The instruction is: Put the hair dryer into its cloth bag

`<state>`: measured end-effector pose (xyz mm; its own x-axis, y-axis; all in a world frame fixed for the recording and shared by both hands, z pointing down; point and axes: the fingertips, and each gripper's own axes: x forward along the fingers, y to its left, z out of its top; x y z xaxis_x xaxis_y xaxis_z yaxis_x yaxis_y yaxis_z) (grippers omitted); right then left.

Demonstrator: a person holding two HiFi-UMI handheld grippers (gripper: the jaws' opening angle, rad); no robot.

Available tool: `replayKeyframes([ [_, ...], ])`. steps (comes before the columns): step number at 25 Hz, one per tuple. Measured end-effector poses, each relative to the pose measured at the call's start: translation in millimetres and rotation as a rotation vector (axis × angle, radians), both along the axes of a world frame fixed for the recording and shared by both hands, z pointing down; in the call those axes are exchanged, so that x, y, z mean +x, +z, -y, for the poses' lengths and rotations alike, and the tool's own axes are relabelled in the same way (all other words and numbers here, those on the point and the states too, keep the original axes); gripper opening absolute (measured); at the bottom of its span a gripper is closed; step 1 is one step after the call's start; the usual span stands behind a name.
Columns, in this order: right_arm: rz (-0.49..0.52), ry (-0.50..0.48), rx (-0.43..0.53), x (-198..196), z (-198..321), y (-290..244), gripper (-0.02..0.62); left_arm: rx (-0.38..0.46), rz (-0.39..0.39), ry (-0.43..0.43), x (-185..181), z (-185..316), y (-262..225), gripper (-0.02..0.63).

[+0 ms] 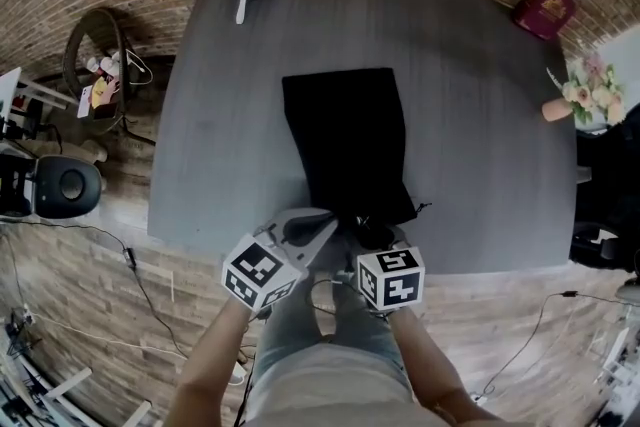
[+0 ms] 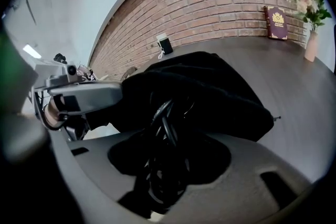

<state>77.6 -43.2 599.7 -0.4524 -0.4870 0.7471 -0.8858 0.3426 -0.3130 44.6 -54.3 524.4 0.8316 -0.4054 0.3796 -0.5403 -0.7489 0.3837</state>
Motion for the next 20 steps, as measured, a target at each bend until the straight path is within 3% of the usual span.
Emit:
replayKeyframes([
  [20,0.029,0.032,0.031,-6.9,69.8,-6.0,0.184,0.02,-0.015,0.047,8.5,4.5,-13.7,0.017],
])
